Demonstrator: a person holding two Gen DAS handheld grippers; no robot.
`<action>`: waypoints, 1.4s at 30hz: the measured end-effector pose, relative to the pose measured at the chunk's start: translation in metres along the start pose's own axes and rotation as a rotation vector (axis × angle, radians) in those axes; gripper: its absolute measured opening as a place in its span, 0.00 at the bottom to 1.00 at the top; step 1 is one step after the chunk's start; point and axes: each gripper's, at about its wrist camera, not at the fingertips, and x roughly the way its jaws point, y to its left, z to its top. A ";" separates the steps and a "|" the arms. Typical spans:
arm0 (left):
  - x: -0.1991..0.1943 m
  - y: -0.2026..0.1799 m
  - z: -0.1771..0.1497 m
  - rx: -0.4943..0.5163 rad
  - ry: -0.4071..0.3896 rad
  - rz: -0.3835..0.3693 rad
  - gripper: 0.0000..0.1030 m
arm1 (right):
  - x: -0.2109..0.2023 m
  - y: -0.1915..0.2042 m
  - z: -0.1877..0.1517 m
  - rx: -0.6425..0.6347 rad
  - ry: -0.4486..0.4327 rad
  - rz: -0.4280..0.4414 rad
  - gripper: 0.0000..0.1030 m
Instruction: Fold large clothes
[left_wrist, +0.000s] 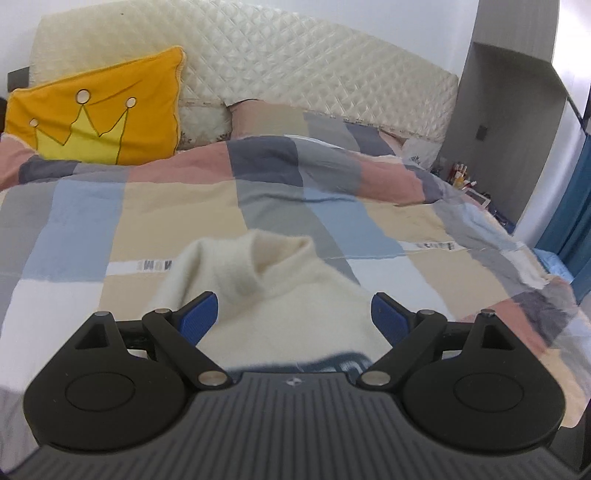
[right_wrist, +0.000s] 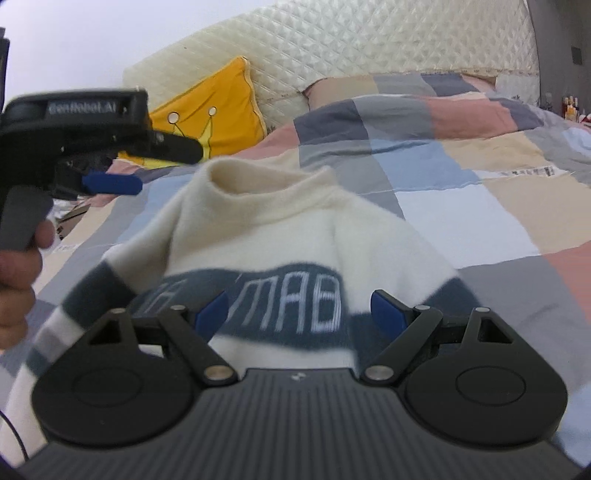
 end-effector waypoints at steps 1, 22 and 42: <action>-0.012 -0.002 -0.003 -0.003 -0.002 0.004 0.90 | -0.010 0.002 -0.002 0.000 -0.008 0.002 0.83; -0.281 0.119 -0.162 -0.510 -0.011 0.214 0.89 | -0.191 0.041 -0.073 -0.007 -0.084 0.050 0.83; -0.213 0.156 -0.249 -0.643 0.123 0.493 0.76 | -0.159 0.039 -0.095 -0.065 -0.059 -0.103 0.83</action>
